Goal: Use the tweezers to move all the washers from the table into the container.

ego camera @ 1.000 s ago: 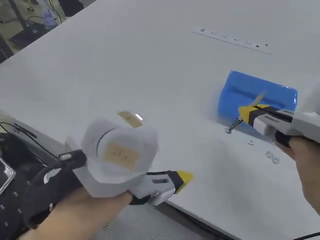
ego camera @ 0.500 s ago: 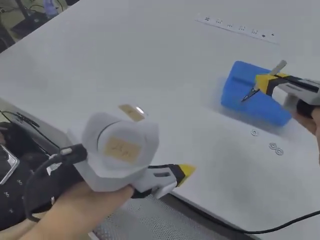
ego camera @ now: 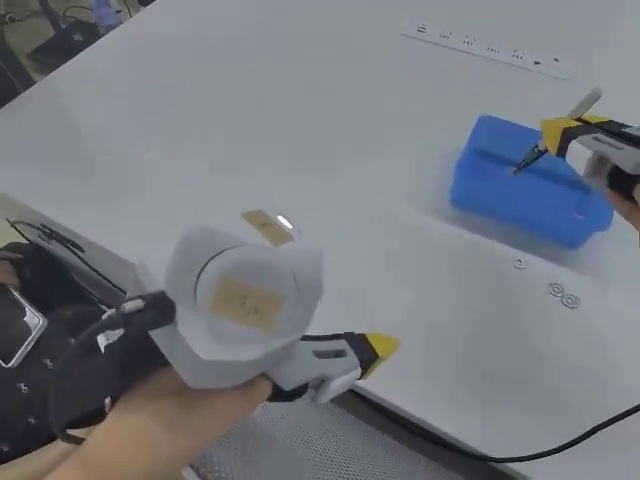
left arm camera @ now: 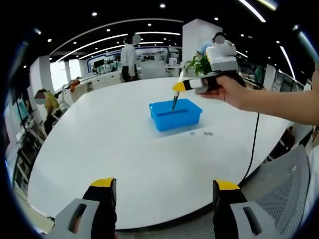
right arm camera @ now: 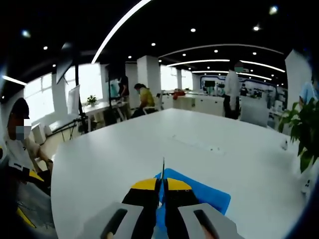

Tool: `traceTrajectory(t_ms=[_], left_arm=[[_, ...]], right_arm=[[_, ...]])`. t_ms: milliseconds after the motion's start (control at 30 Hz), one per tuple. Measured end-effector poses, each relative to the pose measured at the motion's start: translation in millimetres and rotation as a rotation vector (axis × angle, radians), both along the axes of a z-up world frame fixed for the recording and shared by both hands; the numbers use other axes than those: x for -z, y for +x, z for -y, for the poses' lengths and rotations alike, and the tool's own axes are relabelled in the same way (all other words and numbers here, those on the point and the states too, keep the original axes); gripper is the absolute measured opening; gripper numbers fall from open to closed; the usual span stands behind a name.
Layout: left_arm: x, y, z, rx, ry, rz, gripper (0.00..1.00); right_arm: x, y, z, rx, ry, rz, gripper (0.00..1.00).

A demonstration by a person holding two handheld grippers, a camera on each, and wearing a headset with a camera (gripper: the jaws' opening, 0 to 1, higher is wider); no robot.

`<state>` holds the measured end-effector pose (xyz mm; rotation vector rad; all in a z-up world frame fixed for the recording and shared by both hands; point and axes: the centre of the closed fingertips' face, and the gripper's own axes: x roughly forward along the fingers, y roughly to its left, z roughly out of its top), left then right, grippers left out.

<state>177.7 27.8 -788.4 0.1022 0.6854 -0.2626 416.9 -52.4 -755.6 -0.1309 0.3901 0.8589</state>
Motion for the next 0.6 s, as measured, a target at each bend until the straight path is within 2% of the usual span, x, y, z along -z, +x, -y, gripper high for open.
traceTrajectory(t_ms=[67,167,300,600], left_arm=[[-0.7,-0.2,-0.6,-0.001,0.003,-0.001,0.80],[-3.3,0.1,-2.5,-0.004,0.006,0.002,0.80],[-6.2,2.9,-4.5,-0.008,0.006,0.006,0.80],[-12.4,6.2,-3.7,-0.015,0.009,0.019,0.80]], right_arm=[[6.4,2.6,-1.4,0.007,-0.010,-0.002,0.00],[19.0,9.1,-4.4,-0.007,-0.059,0.010,0.00],[33.7,12.6,-11.9,-0.025,-0.078,-0.002,0.00],[49.6,8.7,-17.9,-0.028,-0.082,-0.031,0.00]])
